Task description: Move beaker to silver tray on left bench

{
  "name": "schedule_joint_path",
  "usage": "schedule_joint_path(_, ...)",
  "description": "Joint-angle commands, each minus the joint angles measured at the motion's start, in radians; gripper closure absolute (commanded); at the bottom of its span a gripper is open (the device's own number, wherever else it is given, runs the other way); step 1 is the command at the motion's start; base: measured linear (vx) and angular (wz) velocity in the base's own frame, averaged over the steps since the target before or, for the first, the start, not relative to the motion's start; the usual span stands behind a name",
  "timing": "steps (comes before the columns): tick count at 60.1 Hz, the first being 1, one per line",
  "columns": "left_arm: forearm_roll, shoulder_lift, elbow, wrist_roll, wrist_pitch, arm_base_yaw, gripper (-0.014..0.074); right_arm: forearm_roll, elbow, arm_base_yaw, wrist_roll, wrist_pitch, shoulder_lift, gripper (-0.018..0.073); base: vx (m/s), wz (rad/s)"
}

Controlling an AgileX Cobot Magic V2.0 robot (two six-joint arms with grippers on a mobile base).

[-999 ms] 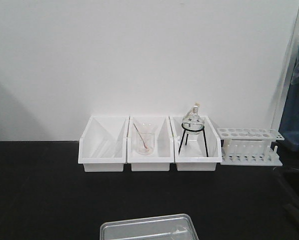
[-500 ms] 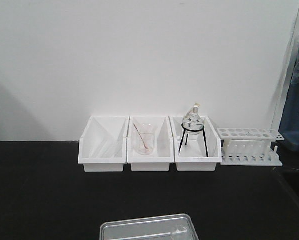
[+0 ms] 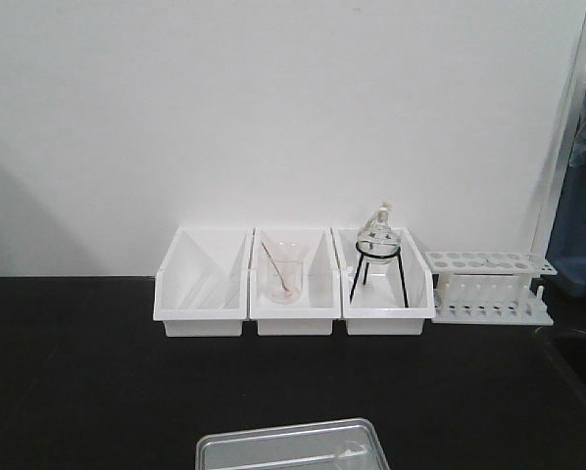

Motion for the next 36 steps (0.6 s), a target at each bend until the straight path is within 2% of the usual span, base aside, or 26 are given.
schedule_joint_path(1, -0.003, -0.008, 0.02, -0.002, -0.075, -0.006, 0.0595, -0.014, 0.006, -0.005, -0.012, -0.068, -0.01, 0.0571, 0.0, 0.0)
schedule_joint_path(36, -0.003, -0.008, 0.02, -0.002, -0.075, -0.006, 0.0595, -0.012, 0.007, -0.005, -0.012, -0.071, -0.015, 0.0571, 0.0, 0.0)
